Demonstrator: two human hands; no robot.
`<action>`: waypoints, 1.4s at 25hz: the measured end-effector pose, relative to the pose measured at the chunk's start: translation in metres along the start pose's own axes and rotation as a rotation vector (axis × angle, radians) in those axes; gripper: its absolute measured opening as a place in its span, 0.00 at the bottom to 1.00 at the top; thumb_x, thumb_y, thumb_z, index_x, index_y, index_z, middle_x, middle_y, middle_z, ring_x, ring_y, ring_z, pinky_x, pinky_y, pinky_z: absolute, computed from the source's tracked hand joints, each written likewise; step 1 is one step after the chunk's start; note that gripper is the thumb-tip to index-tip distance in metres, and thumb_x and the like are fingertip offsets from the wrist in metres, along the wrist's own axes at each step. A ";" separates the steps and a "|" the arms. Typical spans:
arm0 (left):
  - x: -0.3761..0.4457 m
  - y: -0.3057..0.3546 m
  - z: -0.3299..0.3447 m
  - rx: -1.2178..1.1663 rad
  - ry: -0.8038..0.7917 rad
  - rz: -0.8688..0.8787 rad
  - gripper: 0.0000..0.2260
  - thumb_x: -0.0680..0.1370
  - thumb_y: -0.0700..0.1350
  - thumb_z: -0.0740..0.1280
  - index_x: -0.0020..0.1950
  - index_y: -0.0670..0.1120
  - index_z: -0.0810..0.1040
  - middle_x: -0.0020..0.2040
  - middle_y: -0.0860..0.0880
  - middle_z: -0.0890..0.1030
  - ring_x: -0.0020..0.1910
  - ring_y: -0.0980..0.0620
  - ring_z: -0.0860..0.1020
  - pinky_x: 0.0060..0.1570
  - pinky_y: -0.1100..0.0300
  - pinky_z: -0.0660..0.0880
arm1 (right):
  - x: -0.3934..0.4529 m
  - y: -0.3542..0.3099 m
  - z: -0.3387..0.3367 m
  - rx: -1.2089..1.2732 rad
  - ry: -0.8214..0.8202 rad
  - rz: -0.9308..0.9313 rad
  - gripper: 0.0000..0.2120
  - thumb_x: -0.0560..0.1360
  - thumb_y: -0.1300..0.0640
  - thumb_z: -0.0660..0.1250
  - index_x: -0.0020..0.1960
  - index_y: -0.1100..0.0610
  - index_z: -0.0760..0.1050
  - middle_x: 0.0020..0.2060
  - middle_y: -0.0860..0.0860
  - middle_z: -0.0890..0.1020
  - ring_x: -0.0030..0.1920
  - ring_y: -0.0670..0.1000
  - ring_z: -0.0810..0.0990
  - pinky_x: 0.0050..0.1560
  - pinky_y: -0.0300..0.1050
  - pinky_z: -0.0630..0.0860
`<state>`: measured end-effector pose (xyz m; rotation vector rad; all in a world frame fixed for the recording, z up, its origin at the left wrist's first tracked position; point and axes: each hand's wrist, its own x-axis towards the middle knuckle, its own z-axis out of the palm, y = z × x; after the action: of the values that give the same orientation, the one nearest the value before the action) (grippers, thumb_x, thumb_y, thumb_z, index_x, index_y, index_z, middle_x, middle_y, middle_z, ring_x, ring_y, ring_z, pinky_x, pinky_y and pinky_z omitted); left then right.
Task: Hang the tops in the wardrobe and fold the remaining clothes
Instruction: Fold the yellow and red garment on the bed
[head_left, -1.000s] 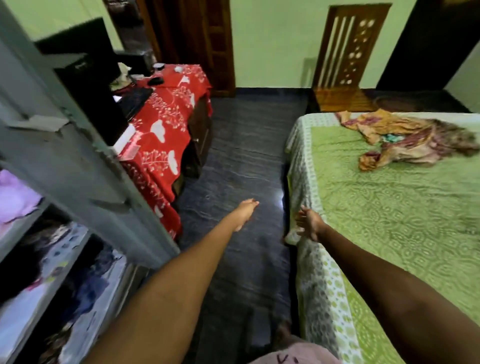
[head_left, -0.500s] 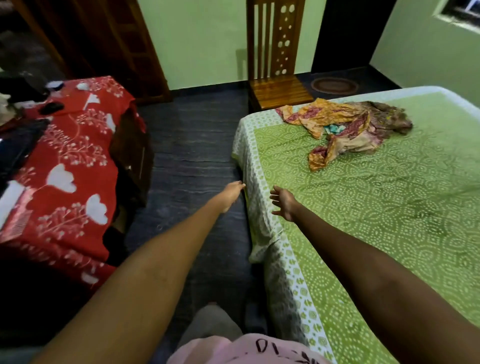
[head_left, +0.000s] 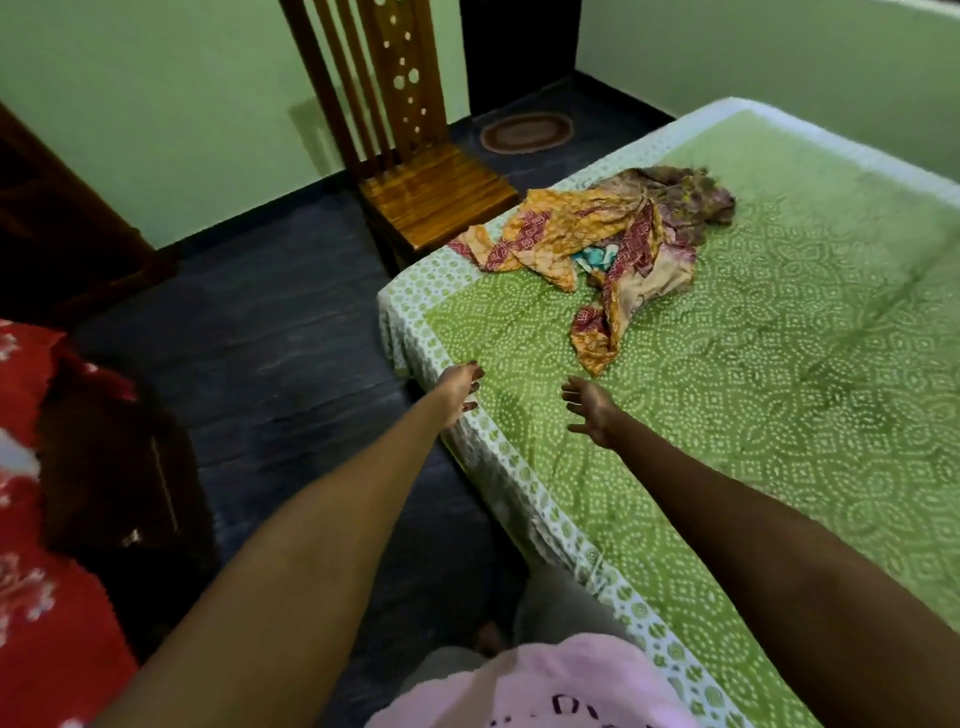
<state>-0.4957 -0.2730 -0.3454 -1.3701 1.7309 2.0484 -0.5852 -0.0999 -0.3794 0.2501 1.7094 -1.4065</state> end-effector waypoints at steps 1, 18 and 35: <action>0.019 0.009 0.000 0.023 -0.032 -0.021 0.17 0.84 0.44 0.51 0.72 0.42 0.64 0.70 0.47 0.69 0.70 0.47 0.66 0.65 0.49 0.66 | 0.012 -0.006 0.002 0.018 0.022 0.021 0.21 0.81 0.49 0.53 0.68 0.61 0.68 0.69 0.55 0.69 0.71 0.54 0.63 0.65 0.55 0.63; 0.320 0.161 0.036 0.310 -0.163 -0.191 0.15 0.82 0.41 0.55 0.68 0.41 0.71 0.55 0.46 0.74 0.50 0.51 0.72 0.47 0.57 0.68 | 0.282 -0.146 -0.002 0.223 0.049 0.267 0.12 0.81 0.53 0.54 0.47 0.57 0.73 0.55 0.55 0.75 0.46 0.52 0.77 0.42 0.45 0.70; 0.627 0.215 0.068 0.806 -0.041 0.079 0.39 0.73 0.39 0.72 0.76 0.39 0.51 0.74 0.38 0.58 0.72 0.40 0.60 0.67 0.51 0.64 | 0.564 -0.228 0.023 -1.378 0.202 -0.145 0.32 0.77 0.57 0.62 0.76 0.58 0.51 0.74 0.58 0.60 0.74 0.59 0.54 0.74 0.57 0.51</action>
<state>-1.0266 -0.5584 -0.6286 -0.9839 2.2347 1.1327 -1.0527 -0.4011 -0.6282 -0.5197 2.4788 -0.0448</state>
